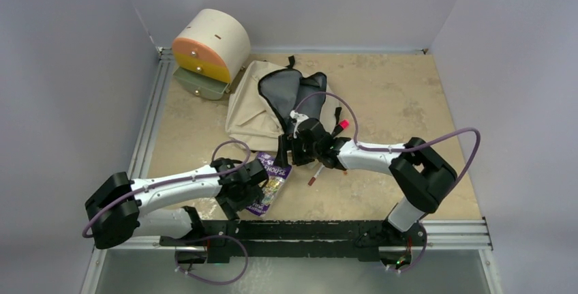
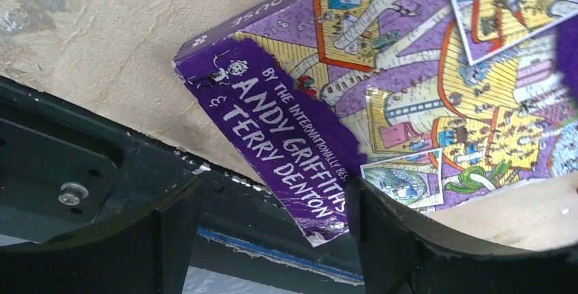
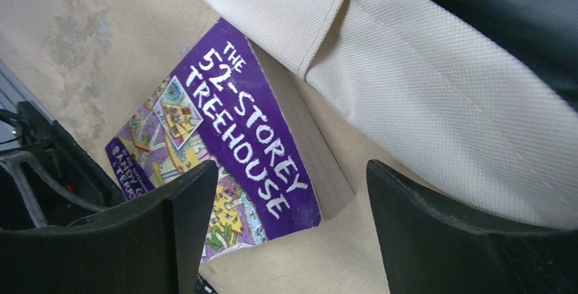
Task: Pack the student bag
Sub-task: Adjust the book at the center of the board.
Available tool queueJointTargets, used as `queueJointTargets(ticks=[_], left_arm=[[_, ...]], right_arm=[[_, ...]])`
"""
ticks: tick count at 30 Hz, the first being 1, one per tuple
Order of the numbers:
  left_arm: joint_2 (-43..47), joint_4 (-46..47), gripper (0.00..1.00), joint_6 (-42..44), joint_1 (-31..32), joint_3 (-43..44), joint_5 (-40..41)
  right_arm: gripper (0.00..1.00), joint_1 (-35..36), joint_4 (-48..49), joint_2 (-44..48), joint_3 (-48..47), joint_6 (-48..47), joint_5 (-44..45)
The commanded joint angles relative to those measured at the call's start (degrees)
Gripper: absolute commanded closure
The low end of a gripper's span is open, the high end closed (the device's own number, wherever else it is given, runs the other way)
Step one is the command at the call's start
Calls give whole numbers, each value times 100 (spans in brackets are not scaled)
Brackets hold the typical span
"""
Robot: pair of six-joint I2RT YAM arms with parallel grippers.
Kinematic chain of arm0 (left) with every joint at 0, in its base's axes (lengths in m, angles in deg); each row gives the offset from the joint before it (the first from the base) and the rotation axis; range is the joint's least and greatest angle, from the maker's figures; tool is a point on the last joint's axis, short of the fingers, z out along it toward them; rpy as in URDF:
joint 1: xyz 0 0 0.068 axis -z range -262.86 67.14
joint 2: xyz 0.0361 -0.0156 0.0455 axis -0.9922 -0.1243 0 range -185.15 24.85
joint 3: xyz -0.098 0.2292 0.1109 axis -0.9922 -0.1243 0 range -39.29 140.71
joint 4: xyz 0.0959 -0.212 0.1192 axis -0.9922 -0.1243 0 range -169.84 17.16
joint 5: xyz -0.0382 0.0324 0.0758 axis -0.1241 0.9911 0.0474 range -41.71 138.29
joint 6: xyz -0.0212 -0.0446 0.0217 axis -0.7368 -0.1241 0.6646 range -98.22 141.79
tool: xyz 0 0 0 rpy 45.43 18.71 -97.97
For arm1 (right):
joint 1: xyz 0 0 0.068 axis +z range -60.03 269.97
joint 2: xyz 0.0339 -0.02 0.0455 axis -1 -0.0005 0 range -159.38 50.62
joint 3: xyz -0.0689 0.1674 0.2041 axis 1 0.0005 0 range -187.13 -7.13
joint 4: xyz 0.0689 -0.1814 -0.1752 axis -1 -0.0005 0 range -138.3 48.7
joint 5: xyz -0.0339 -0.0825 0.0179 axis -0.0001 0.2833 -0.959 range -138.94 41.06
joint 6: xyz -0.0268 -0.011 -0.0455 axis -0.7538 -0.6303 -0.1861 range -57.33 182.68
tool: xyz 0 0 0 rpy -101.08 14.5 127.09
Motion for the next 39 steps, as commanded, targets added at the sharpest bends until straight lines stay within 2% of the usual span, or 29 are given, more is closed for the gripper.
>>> queueJointTargets(ticks=[1, 8, 15, 19, 23, 30, 33, 37, 39], left_arm=[[-253, 166, 25, -577, 23, -28, 578], [-674, 306, 26, -796, 19, 146, 1224], [-798, 236, 28, -794, -136, -15, 1480], [-732, 413, 28, -258, -625, -138, 1482], [-568, 590, 28, 370, -1183, -106, 1605], [-680, 849, 28, 1359, -1705, 270, 1920], [-836, 847, 28, 1688, -1769, 476, 1923], [-930, 318, 24, 1998, -1770, 861, 1977], [-818, 8, 22, 2221, -1767, 1022, 2119]], right_arm=[[18, 30, 295, -199, -302, -381, -90], [24, 26, 369, -463, -341, -556, -513], [42, 36, 544, -360, 56, -376, -953], [47, 100, 759, -192, 408, -23, -1081], [51, 264, 486, 27, 539, 180, -793], [54, 347, 432, 485, 857, 524, -723], [54, 351, 530, 503, 970, 659, -598], [38, 352, 548, 676, 1032, 1087, 185], [34, 346, 636, 975, 1178, 1353, 617]])
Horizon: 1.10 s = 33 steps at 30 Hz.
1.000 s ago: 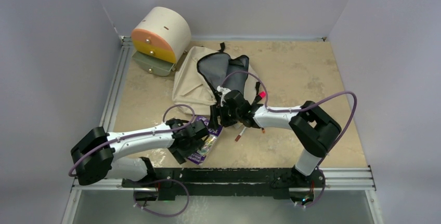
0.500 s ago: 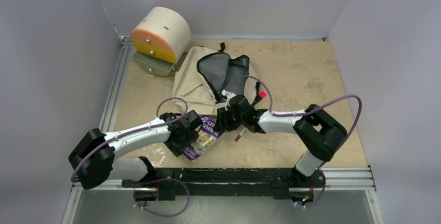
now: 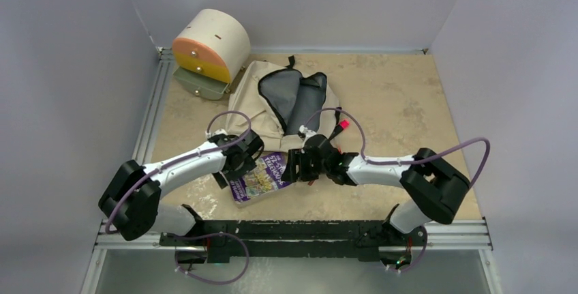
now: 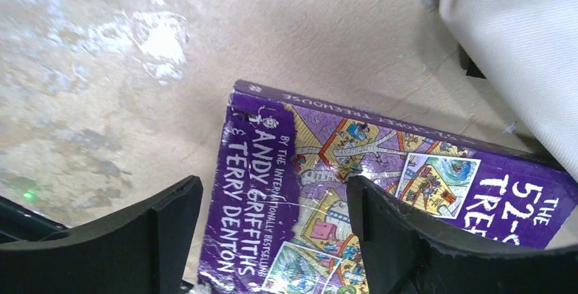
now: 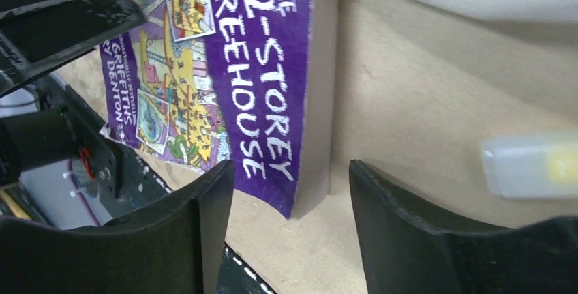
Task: Pack the student bag
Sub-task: Adjust the book at the center of the board.
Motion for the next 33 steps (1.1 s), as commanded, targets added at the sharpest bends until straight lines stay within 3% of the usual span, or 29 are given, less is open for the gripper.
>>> queueJointTargets(ticks=[1, 5, 10, 13, 18, 24, 29, 33], left_arm=[[176, -590, 22, 764, -47, 473, 579], [642, -424, 20, 1863, -47, 721, 669], [1220, 1191, 21, 4104, 15, 580, -229], [1198, 1630, 22, 4533, 533, 473, -92], [702, 1525, 23, 4601, 1724, 526, 482], [432, 1715, 25, 4931, 2332, 342, 358], [287, 2118, 25, 5552, 2617, 265, -79], [-19, 2257, 25, 5734, 2918, 281, 110]], right_arm=[[33, 33, 217, 687, 216, 720, 964], [29, 23, 305, 845, 250, 944, 928], [29, 29, 150, 362, -178, 677, 607], [30, -13, -26, 618, -107, 936, 988], [30, -546, -340, 1440, 229, 1211, 1181], [31, -1393, -799, 2719, 478, 1029, 1165], [31, -1655, -1363, 3107, 309, 888, 1422], [31, -1878, -1360, 3231, 403, 887, 1274]])
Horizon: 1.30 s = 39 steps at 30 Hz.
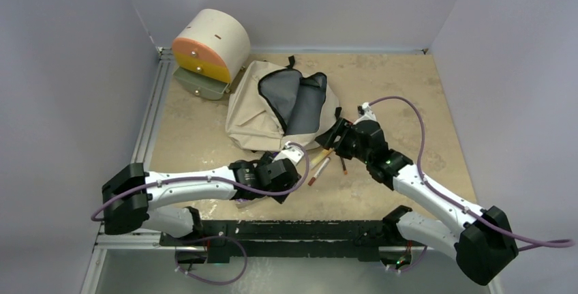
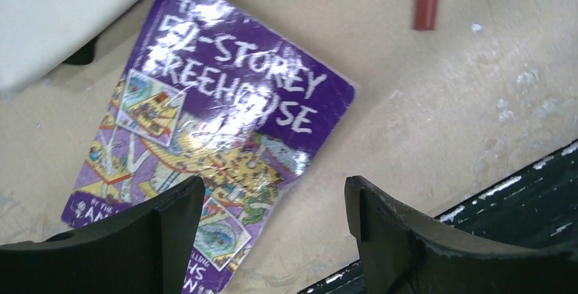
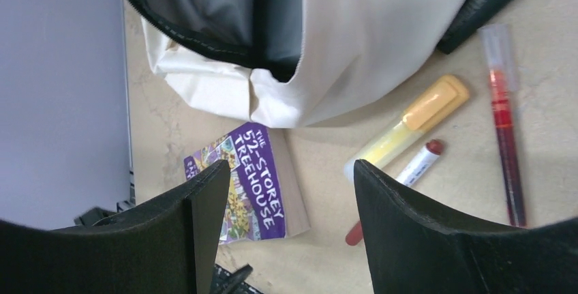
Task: Pack the student bag
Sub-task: Adjust the book at the center of the board, then pick up the book from the center of the board.
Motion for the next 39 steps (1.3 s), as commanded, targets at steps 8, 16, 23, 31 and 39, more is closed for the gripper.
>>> queueJointTargets(ticks=[8, 16, 23, 31, 39], left_arm=[[-1398, 596, 26, 776, 422, 218, 268], [-2534, 176, 32, 916, 741, 766, 1090], [-2912, -256, 40, 524, 822, 1042, 1367], [-2532, -842, 29, -286, 813, 1145, 917], [-2837, -691, 43, -538, 693, 959, 561]], right_arm=[[31, -238, 57, 114, 89, 1, -218], [31, -249, 208, 113, 229, 52, -401], [31, -257, 201, 131, 240, 33, -411], [30, -260, 206, 131, 228, 19, -457], [30, -267, 402, 26, 289, 82, -648]])
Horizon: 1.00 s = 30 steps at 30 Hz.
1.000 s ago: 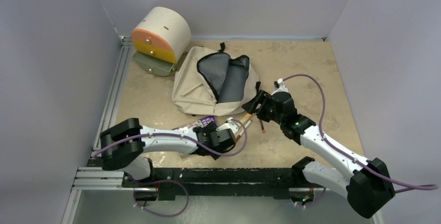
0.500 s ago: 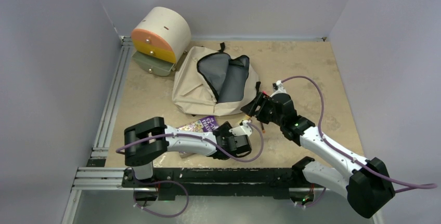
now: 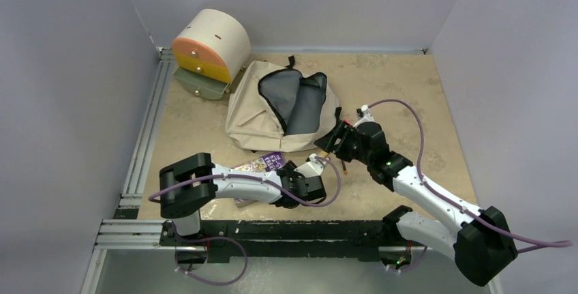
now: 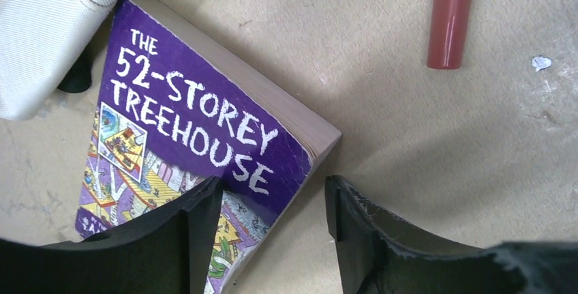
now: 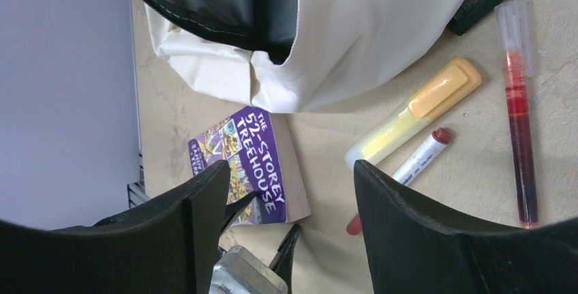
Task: Pack the student bag
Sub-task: Pick up the book from the center of the board.
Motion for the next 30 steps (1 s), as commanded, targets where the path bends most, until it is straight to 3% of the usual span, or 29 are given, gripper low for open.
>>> queueJointTargets(ticks=[1, 6, 9, 12, 30], left_arm=[[-515, -358, 45, -310, -156, -136, -609], [-1003, -632, 61, -301, -355, 173, -486], [-1097, -654, 77, -256, -376, 227, -457], [-1054, -699, 100, -291, -385, 240, -429], [853, -670, 100, -180, -143, -63, -69]], right_arm=[[30, -22, 276, -1, 55, 41, -139], [30, -22, 210, 69, 64, 32, -114], [30, -21, 186, 91, 93, 29, -144], [30, -21, 222, 58, 129, 40, -295], [25, -17, 290, -1255, -722, -631, -1634]])
